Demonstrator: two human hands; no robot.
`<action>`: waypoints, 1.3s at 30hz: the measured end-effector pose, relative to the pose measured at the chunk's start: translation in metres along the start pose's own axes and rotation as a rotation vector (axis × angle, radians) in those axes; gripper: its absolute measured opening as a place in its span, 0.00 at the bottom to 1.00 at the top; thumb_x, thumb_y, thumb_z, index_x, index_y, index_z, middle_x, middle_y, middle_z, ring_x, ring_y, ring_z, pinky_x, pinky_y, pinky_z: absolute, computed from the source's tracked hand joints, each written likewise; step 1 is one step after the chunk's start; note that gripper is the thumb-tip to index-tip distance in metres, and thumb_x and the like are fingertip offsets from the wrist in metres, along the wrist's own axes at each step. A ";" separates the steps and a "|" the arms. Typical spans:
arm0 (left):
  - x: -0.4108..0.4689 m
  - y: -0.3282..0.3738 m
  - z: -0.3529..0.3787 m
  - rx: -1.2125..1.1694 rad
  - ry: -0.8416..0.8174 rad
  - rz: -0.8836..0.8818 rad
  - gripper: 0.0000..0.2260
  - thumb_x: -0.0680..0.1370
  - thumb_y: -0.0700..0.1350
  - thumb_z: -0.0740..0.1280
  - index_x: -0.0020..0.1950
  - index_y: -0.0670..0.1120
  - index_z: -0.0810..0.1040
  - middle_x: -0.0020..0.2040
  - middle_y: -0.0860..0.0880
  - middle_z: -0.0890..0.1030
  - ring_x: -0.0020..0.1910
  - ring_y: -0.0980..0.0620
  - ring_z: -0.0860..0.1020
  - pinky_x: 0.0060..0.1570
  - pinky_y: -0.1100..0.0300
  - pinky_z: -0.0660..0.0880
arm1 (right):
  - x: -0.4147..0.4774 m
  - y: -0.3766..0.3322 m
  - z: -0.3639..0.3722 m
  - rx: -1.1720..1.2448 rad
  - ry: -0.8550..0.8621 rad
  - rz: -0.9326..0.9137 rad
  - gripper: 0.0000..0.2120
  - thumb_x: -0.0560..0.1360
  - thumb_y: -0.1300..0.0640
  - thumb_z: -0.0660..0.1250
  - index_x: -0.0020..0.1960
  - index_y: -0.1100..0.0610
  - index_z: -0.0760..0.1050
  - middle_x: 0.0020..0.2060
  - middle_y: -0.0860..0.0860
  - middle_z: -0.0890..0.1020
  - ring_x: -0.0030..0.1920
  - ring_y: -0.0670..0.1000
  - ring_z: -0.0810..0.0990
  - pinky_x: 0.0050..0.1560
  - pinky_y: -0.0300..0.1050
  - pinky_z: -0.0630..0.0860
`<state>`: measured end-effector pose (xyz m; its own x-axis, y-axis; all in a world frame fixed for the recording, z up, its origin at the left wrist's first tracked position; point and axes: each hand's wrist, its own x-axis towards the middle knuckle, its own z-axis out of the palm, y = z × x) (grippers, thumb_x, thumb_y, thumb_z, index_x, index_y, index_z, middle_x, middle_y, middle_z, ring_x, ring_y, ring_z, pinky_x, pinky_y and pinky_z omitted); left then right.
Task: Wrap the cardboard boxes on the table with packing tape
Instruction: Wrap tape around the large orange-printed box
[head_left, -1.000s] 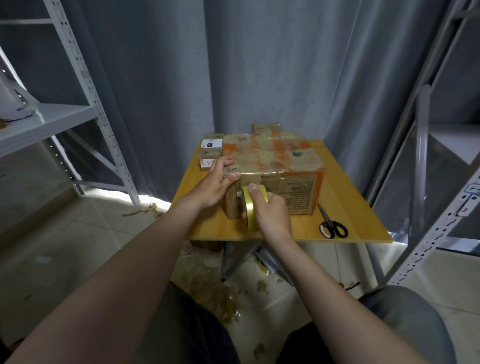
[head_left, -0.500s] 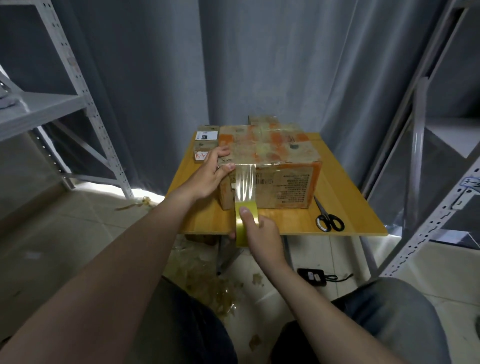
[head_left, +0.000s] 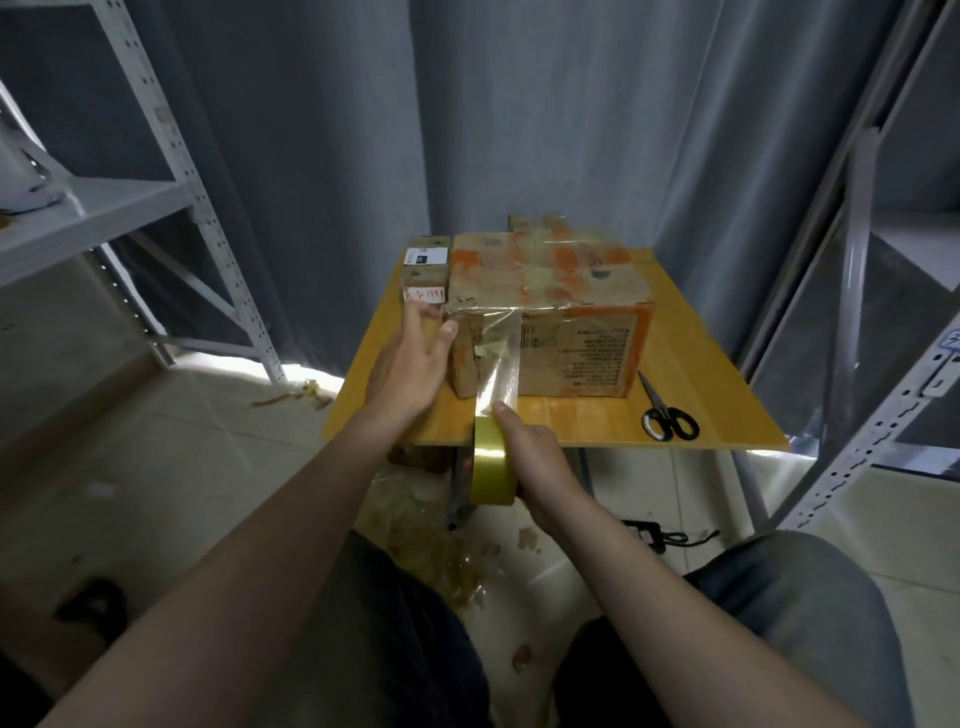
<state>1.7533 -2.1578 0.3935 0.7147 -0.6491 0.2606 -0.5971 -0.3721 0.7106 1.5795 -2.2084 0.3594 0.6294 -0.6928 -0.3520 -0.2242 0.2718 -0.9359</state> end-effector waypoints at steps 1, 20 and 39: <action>-0.011 0.000 0.002 -0.025 -0.068 -0.091 0.14 0.84 0.65 0.55 0.61 0.57 0.66 0.52 0.52 0.78 0.54 0.45 0.79 0.50 0.51 0.72 | 0.001 0.000 -0.002 -0.031 0.012 0.003 0.18 0.82 0.37 0.62 0.52 0.52 0.76 0.50 0.54 0.85 0.53 0.57 0.84 0.62 0.57 0.80; -0.046 0.039 0.030 -0.523 -0.601 -0.659 0.14 0.85 0.58 0.62 0.65 0.52 0.75 0.51 0.45 0.88 0.44 0.44 0.88 0.33 0.58 0.81 | 0.026 -0.043 -0.162 -1.235 0.350 0.052 0.21 0.83 0.56 0.62 0.76 0.52 0.71 0.58 0.58 0.81 0.56 0.62 0.82 0.53 0.54 0.82; -0.049 0.034 0.034 -0.639 -0.527 -0.703 0.15 0.85 0.59 0.61 0.62 0.53 0.82 0.53 0.45 0.88 0.46 0.46 0.88 0.57 0.50 0.78 | 0.032 -0.032 -0.164 0.040 0.693 -0.248 0.20 0.74 0.45 0.75 0.33 0.56 0.75 0.25 0.46 0.77 0.26 0.53 0.75 0.26 0.44 0.69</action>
<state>1.6853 -2.1610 0.3824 0.4851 -0.6858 -0.5426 0.2936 -0.4568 0.8397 1.4846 -2.3487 0.3756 0.0407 -0.9966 -0.0714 -0.1005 0.0670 -0.9927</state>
